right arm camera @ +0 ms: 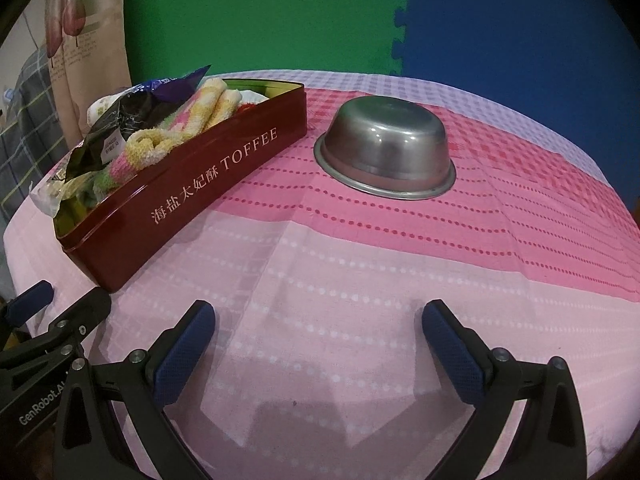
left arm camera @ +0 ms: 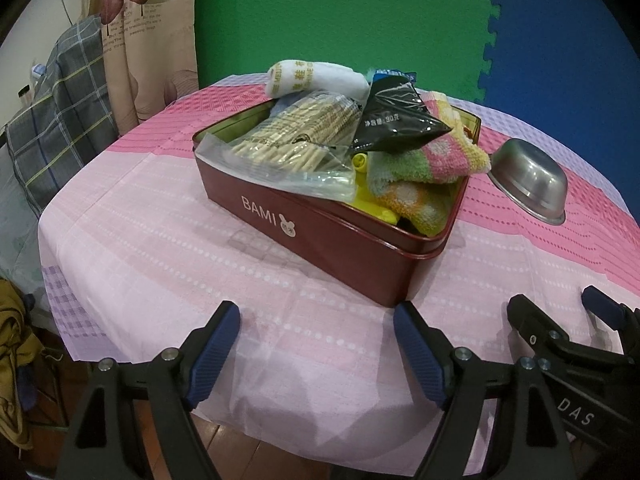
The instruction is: Organize soft objects
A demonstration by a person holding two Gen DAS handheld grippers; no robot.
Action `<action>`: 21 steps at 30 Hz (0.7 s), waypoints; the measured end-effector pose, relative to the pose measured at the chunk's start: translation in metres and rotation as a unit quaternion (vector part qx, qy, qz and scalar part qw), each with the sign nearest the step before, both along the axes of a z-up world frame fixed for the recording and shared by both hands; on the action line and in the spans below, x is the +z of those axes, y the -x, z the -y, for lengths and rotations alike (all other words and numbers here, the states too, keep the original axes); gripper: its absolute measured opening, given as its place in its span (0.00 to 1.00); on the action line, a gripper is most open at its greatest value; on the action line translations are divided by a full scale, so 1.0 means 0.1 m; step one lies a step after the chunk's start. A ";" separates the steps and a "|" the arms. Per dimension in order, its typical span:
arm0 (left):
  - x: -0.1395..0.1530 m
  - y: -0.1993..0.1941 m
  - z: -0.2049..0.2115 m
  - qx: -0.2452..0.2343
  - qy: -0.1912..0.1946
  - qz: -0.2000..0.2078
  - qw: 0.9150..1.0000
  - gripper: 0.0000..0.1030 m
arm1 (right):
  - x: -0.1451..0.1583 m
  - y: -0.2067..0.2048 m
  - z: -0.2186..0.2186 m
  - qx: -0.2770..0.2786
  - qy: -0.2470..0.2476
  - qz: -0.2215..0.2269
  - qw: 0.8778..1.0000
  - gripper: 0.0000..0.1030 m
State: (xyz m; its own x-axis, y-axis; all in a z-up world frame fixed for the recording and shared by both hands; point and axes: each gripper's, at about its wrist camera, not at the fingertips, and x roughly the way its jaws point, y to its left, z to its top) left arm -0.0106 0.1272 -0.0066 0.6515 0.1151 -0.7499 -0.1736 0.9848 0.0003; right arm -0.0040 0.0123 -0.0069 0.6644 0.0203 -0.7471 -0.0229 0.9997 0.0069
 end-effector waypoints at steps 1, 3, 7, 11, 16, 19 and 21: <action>0.00 0.00 0.00 0.000 0.000 0.000 1.000 0.79 | 0.00 0.00 0.00 0.000 0.000 0.000 1.000 1.00; 0.00 0.00 0.00 0.000 0.000 0.000 1.000 0.79 | 0.00 0.00 0.00 0.000 0.000 0.000 1.000 1.00; 0.00 0.01 -0.01 0.000 0.000 0.000 1.000 0.79 | 0.00 0.00 0.00 -0.001 0.000 0.000 1.000 1.00; 0.00 0.01 -0.01 0.000 0.001 -0.001 1.000 0.79 | 0.00 0.00 0.00 0.000 0.000 0.000 1.000 1.00; 0.00 0.01 -0.01 0.000 0.001 -0.001 1.000 0.79 | 0.00 0.00 0.00 0.000 0.001 -0.001 1.000 1.00; 0.00 0.01 -0.01 0.000 0.001 -0.001 1.000 0.79 | 0.00 0.00 0.00 0.000 0.001 -0.001 1.000 1.00; 0.00 0.01 -0.01 0.000 0.001 -0.001 1.000 0.79 | 0.00 0.00 0.00 0.000 0.001 -0.002 1.000 1.00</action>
State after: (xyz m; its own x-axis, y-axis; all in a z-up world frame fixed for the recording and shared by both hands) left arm -0.0111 0.1280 -0.0068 0.6504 0.1139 -0.7510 -0.1734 0.9849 -0.0008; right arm -0.0045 0.0123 -0.0074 0.6621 0.0187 -0.7492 -0.0224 0.9997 0.0051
